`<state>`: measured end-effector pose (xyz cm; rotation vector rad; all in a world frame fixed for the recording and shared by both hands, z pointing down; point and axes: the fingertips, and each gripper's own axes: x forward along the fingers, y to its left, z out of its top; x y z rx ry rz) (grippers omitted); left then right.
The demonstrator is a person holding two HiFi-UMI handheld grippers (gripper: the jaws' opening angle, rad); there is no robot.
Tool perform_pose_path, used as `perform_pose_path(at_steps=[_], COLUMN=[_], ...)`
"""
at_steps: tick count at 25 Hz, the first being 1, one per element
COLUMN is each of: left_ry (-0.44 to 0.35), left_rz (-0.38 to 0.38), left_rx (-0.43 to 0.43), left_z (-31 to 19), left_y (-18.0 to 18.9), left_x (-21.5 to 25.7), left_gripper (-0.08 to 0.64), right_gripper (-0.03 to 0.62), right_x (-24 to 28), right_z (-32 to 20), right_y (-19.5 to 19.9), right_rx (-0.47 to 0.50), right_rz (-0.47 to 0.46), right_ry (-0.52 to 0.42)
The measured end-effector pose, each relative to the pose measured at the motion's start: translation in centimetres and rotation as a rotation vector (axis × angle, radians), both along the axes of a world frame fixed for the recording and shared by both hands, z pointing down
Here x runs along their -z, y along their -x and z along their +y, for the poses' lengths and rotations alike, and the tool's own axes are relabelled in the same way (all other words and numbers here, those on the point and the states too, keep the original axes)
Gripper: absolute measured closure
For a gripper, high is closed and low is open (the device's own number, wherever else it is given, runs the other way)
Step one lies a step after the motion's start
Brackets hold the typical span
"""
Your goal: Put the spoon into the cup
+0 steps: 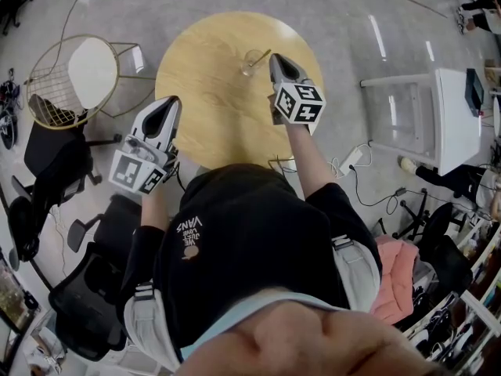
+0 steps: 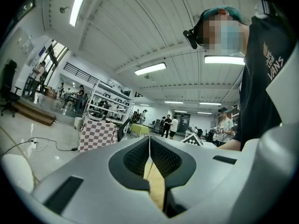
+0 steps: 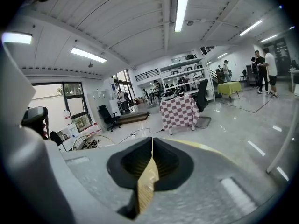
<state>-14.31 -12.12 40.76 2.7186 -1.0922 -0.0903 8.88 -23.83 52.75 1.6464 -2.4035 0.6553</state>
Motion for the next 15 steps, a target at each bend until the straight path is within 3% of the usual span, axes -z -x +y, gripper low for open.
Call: perform_pose_path(at_steps=[15], left_ry=[-0.01], left_rz=[0.005], left_rx=[-0.043], left_z=[-0.1], left_y=[0.3], left_x=[0.2], left_gripper=[0.557], right_gripper=[0.594], right_x=[1.2], right_z=[1.3], right_y=[0.2], right_rx=[-0.023], right_rz=[-0.001], right_ry=[-0.032])
